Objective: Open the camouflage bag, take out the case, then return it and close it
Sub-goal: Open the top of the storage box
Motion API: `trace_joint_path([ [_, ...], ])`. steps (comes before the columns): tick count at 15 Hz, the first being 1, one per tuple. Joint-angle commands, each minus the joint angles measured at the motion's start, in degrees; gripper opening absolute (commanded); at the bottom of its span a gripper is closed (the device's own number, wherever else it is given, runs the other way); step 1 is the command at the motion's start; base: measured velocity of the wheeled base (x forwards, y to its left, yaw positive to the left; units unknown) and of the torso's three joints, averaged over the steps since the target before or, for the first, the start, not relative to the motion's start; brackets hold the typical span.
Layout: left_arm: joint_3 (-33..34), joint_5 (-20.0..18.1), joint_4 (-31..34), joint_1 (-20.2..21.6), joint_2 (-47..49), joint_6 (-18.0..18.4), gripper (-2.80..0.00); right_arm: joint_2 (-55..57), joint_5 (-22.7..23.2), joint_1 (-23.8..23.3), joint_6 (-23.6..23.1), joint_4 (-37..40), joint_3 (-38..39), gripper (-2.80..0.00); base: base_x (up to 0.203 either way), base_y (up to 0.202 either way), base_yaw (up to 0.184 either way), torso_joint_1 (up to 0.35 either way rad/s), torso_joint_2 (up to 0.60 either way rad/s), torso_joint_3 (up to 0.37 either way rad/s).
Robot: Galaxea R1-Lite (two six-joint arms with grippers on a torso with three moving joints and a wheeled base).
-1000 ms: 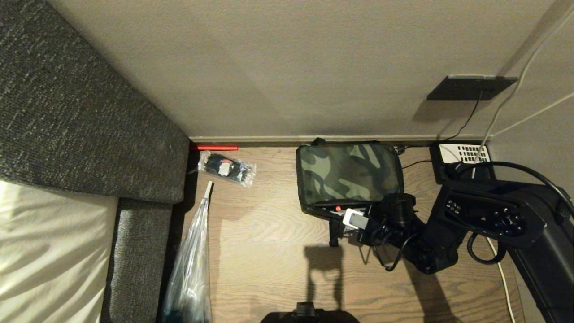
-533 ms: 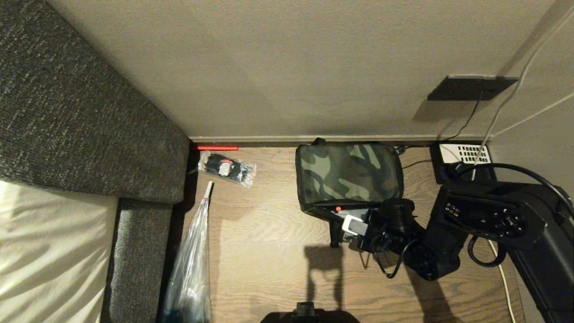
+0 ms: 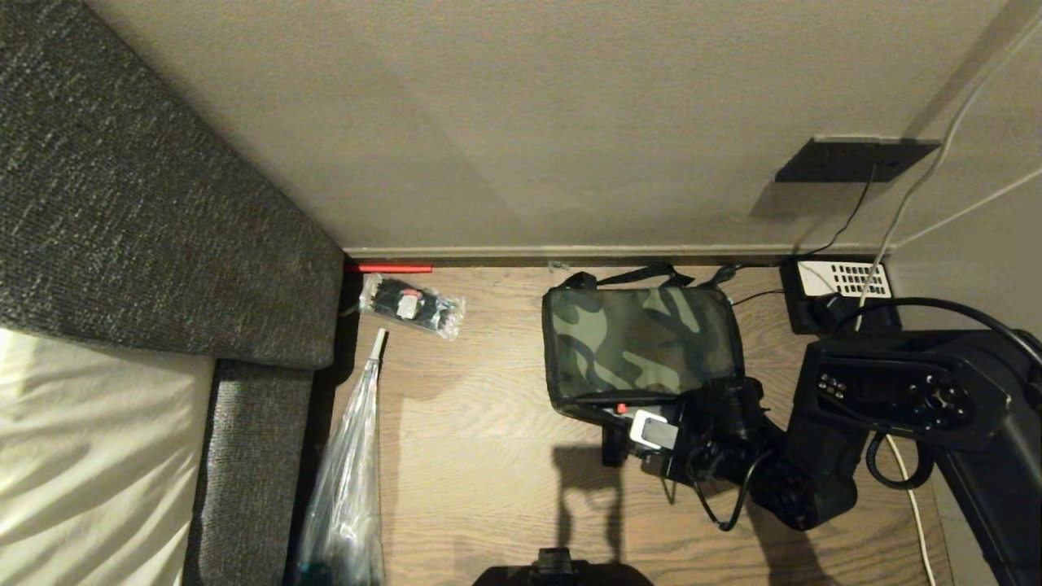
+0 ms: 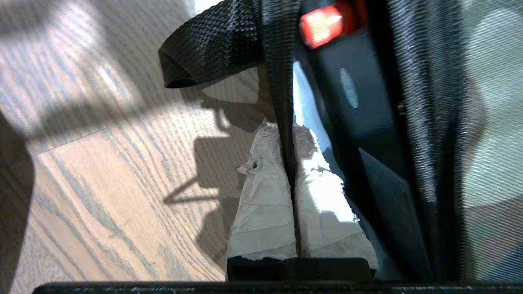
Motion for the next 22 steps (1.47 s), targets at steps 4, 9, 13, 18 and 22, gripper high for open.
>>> trace_joint_path([
  [4, 0.0, 0.0, 0.0, 0.0, 0.0, 0.0, -2.80, 0.8, 0.2, 0.8, 2.2, -1.5, -0.9, -2.80, 0.000, 0.000, 0.000, 0.000, 0.00, 0.000],
  [9, 0.0, 0.0, 0.0, 0.0, 0.0, 0.0, -2.80, 2.0, -0.9, 0.8, 2.5, -3.5, -0.7, 0.00, 0.000, 0.000, 0.000, 0.000, 0.00, 0.000],
  [13, 0.0, 0.0, 0.0, 0.0, 0.0, 0.0, -2.80, -0.4, -1.0, 0.6, 2.6, -3.8, 0.1, 0.00, 0.000, 0.000, 0.000, 0.000, 0.00, 0.000],
  [18, 0.0, 0.0, 0.0, 0.0, 0.0, 0.0, -2.80, -10.2, -1.2, 0.2, 8.9, -3.3, 2.4, 0.00, 0.000, 0.000, 0.000, 0.000, 0.00, 0.000],
  [22, 0.0, 0.0, 0.0, 0.0, 0.0, 0.0, -2.80, -15.3, -3.8, 0.0, 13.8, -3.6, 5.8, 0.00, 0.000, 0.000, 0.000, 0.000, 0.00, 0.000],
])
